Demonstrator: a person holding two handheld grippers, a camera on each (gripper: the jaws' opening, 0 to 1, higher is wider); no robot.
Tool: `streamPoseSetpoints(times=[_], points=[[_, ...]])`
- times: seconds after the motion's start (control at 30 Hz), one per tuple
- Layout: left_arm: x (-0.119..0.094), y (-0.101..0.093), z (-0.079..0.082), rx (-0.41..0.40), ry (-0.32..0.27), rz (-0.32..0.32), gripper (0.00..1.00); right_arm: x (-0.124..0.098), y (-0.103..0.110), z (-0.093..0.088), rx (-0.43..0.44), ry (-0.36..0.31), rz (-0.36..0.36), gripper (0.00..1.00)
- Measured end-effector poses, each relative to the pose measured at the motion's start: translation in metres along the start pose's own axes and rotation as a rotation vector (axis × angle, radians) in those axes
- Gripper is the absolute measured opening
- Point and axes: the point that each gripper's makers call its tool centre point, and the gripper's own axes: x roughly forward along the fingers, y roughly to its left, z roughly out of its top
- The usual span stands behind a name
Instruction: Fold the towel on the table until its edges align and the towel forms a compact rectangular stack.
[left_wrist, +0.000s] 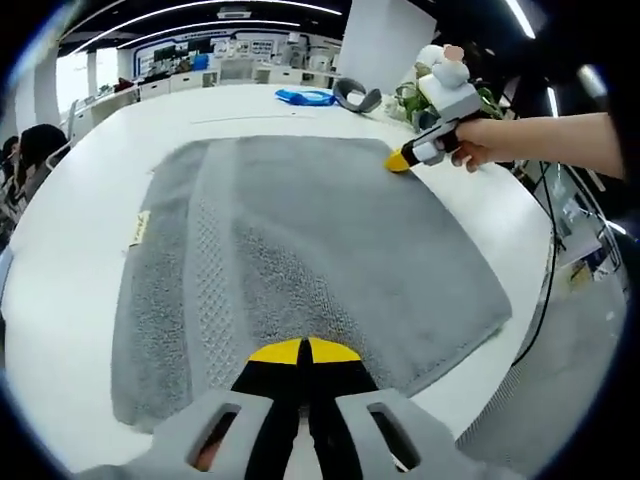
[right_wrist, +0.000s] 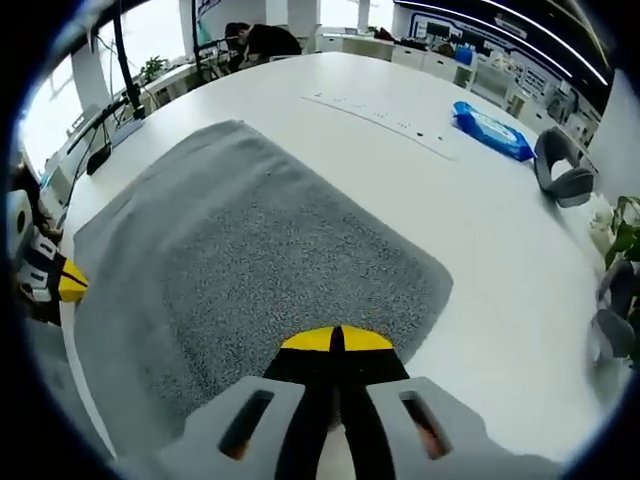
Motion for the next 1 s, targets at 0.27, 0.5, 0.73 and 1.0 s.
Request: streamPoseSetpoints(times=[0.27,0.5,0.73,1.0], points=[[0.002,-0.004,0.0,0.042,0.053,-0.063,0.0,-0.004,-0.005,-0.007,0.035,0.0,-0.014,0.0],[0.003,-0.005,0.0,0.102,0.116,-0.072,0.0,-0.007,-0.007,-0.012,0.05,0.03,-0.034,0.0],[0.003,-0.007,0.0,0.159,0.13,-0.051,0.0,-0.012,-0.007,-0.018,0.052,0.044,-0.041,0.0],[0.004,-0.005,0.001,0.18,0.179,-0.075,0.0,-0.022,-0.01,-0.033,0.074,0.032,-0.052,0.0]])
